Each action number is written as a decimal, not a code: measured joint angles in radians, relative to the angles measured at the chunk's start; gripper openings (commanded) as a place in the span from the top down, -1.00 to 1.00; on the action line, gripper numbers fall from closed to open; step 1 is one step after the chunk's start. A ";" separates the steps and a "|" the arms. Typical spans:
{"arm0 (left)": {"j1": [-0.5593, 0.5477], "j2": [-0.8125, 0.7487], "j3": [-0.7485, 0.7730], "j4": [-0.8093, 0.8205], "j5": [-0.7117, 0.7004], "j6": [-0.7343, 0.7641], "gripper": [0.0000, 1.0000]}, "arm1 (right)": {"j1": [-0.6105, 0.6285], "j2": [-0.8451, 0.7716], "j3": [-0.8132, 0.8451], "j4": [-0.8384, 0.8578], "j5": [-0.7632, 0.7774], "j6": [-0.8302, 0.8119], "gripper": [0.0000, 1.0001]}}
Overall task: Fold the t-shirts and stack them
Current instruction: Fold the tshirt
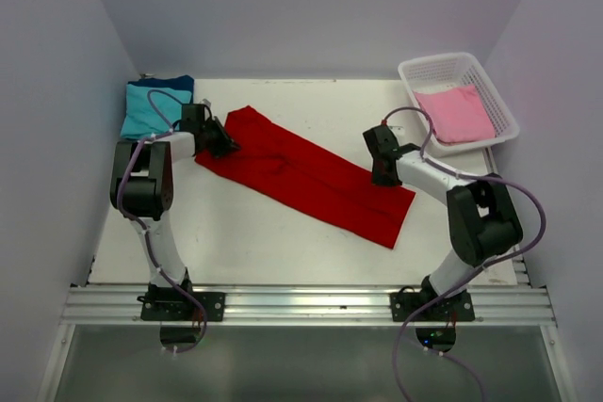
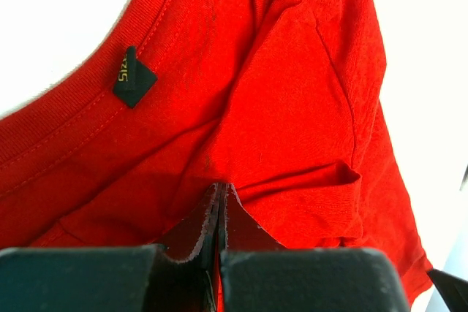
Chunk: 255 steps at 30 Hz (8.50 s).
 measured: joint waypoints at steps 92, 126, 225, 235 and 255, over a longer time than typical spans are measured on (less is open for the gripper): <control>-0.093 -0.005 0.504 0.263 0.393 0.012 0.22 | 0.537 -0.109 0.290 0.009 -0.058 0.059 -0.98; -0.119 -0.896 -0.258 -0.401 -0.185 0.345 0.20 | -0.019 0.646 0.727 0.322 -0.790 0.336 1.00; -0.119 -0.905 -0.321 -0.409 -0.203 0.361 0.45 | 0.020 0.690 0.610 0.439 -0.837 0.342 1.00; -0.119 -0.909 -0.332 -0.409 -0.204 0.361 0.46 | 0.022 0.677 0.484 0.769 -1.006 0.465 1.00; -0.119 -0.911 -0.337 -0.410 -0.207 0.362 0.49 | 0.081 0.751 0.576 0.898 -1.220 0.511 0.52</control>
